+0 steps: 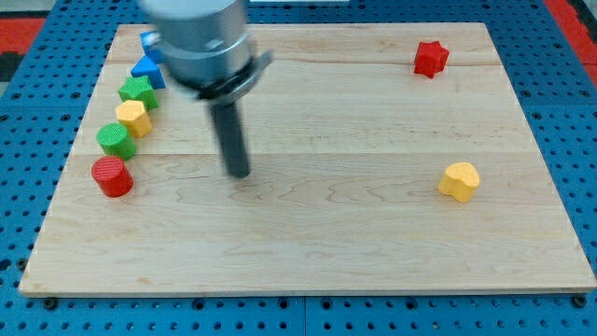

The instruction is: Move yellow heart towards red circle

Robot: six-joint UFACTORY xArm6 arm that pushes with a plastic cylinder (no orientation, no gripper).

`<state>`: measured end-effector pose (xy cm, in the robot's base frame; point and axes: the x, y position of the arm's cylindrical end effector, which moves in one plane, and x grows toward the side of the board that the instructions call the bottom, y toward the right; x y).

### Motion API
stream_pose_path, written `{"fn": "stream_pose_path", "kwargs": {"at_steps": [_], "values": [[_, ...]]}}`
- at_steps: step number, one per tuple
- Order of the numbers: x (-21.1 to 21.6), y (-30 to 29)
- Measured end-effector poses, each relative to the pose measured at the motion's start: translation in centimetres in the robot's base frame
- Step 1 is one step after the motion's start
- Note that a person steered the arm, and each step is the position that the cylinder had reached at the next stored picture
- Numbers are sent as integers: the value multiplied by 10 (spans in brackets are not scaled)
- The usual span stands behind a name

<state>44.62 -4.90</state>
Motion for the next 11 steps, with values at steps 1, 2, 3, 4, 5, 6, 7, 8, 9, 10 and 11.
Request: {"fn": "stream_pose_path", "kwargs": {"at_steps": [1, 2, 3, 4, 5, 6, 7, 8, 9, 10, 11], "values": [[-47, 94], [-14, 170], [-1, 256], [10, 294], [69, 299], [61, 257], [48, 213], [30, 113], [-14, 82], [-48, 58], [-8, -23]]}}
